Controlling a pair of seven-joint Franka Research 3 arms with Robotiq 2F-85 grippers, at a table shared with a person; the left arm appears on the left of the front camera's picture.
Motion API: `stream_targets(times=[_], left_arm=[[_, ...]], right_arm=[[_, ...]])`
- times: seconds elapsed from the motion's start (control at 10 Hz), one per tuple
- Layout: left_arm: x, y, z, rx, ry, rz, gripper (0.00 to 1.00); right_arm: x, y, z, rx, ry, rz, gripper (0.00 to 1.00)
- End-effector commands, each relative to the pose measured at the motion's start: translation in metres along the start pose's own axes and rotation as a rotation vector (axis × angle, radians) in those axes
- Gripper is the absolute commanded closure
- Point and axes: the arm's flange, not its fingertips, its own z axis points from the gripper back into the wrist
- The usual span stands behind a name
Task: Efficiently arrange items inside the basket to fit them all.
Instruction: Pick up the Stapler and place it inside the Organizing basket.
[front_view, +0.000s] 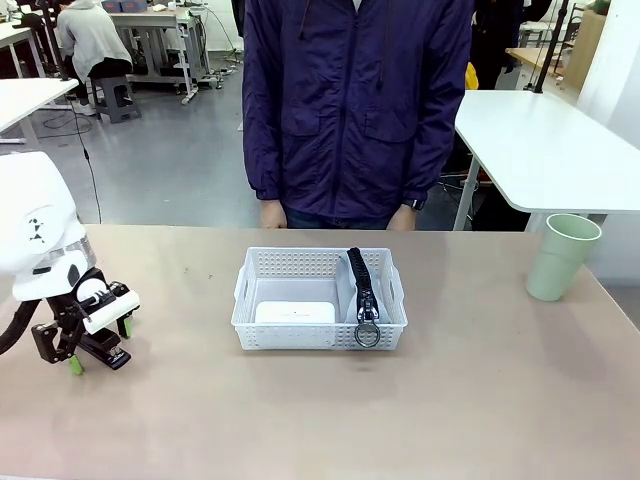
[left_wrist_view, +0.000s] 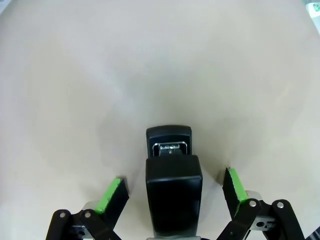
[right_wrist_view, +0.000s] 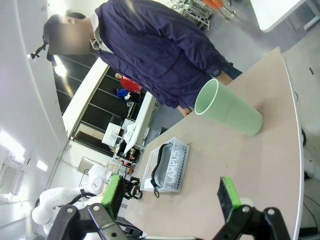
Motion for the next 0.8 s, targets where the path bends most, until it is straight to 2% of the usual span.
stream_targets(times=[0.0, 0.3, 0.4, 0.5, 0.6, 0.7], left_arm=[[0.0093, -0.022, -0.0052, 0.009, 0.031, 0.017, 0.0], [0.0088, -0.0242, -0.0029, 0.028, 0.029, 0.019, 0.0], [0.0091, -0.0252, -0.001, 0.034, 0.049, 0.026, 0.6], [0.0097, -0.0264, 0.0007, 0.037, 0.055, 0.015, 0.6], [0.0107, -0.0279, 0.0018, 0.038, 0.06, 0.007, 1.0], [0.0107, -0.028, 0.0018, 0.039, 0.075, 0.017, 0.65]], right_arm=[[0.002, 0.0009, -0.0014, 0.015, -0.02, 0.028, 0.0], [0.002, 0.0009, -0.0014, 0.015, -0.02, 0.028, 0.0], [0.002, 0.0009, -0.0014, 0.015, -0.02, 0.028, 0.0], [0.002, 0.0009, -0.0014, 0.015, -0.02, 0.028, 0.0], [0.002, 0.0009, -0.0014, 0.015, -0.02, 0.028, 0.0], [0.002, 0.0009, -0.0014, 0.015, -0.02, 0.028, 0.0]])
